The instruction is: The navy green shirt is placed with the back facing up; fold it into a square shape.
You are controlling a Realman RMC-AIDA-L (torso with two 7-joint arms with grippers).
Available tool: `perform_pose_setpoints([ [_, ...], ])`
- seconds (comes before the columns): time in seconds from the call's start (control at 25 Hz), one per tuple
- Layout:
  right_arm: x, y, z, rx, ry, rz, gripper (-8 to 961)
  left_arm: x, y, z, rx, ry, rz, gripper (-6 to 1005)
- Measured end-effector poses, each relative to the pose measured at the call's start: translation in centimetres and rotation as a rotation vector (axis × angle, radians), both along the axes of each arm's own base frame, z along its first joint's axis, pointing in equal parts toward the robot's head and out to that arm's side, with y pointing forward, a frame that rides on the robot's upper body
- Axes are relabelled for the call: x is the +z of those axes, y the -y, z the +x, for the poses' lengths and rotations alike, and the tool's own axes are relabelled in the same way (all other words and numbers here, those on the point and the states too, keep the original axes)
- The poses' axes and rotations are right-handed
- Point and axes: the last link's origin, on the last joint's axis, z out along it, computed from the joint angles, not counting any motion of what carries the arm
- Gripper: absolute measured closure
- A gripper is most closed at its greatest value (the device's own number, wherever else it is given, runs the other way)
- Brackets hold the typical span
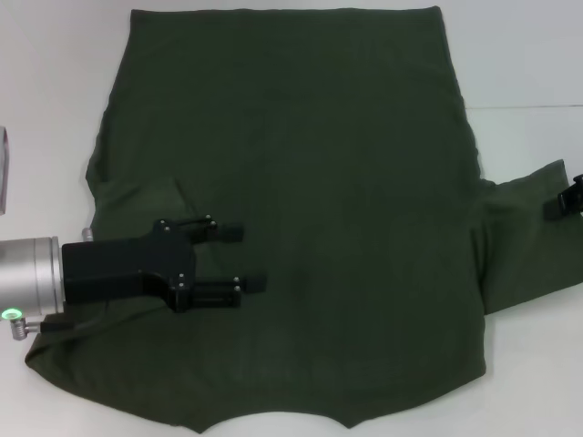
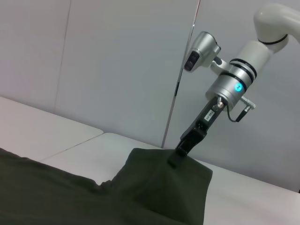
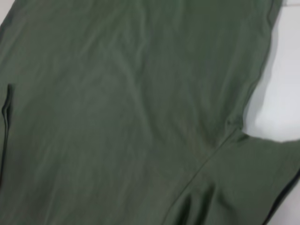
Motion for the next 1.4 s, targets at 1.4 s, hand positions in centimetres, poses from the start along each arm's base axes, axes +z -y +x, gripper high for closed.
perform_pose_setpoints([
  [1.4,1.2,-2.3,-4.7,0.154,0.094,-0.020,926,0.0,0.3,0.5,0.008,0.034,-0.036,159],
])
